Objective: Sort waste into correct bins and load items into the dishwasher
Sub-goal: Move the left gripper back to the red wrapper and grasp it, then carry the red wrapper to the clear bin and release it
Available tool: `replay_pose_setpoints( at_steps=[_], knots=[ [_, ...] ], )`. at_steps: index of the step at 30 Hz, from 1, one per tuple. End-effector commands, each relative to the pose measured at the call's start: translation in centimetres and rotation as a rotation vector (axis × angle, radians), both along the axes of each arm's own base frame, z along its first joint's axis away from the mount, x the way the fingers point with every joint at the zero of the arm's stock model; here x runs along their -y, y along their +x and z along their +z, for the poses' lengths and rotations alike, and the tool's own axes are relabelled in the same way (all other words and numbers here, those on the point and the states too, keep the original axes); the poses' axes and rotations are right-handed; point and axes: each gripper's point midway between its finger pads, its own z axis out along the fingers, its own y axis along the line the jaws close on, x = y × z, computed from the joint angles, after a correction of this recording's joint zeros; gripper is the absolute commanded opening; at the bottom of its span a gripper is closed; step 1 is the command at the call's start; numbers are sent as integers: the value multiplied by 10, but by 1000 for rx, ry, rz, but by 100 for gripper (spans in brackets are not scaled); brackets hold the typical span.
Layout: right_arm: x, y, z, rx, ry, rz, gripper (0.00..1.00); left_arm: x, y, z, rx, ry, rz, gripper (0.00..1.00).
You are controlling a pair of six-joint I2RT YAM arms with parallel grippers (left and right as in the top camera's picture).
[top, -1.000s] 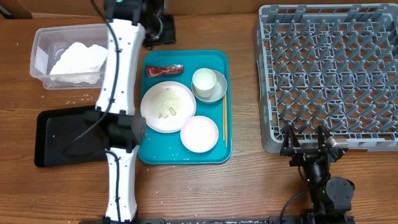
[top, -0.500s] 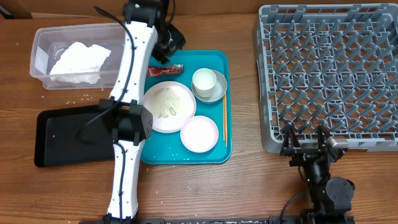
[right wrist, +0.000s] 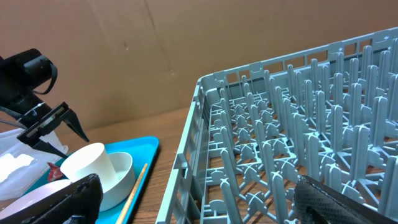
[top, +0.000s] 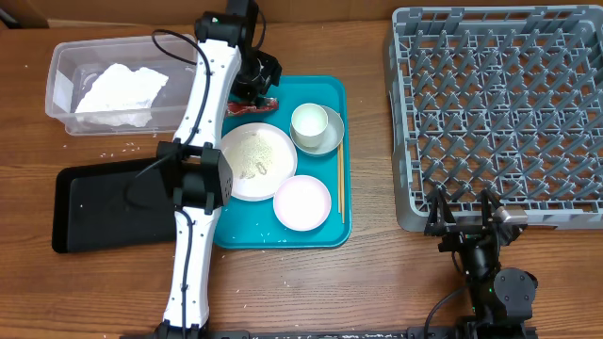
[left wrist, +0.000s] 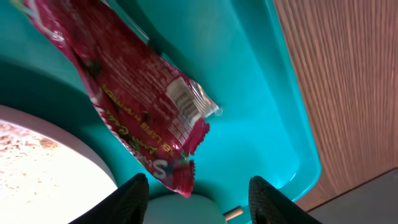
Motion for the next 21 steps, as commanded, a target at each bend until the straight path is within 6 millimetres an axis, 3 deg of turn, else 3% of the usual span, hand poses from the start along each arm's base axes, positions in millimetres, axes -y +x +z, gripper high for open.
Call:
replay_pose_setpoints(
  at_steps=[1,12,19,21],
  knots=[
    [1,0,-2,5,-3,-5,100,-2,-2,-19,-52,-1,50,54],
    [1,0,-1,5,-3,-5,100,-12,-9,-32,-96,48,64,50],
    [1,0,-2,5,-3,-5,100,-26,-6,-33,-82,82,55,9],
    [1,0,-2,5,-3,-5,100,-27,-6,-33,-80,77,41,4]
  ],
)
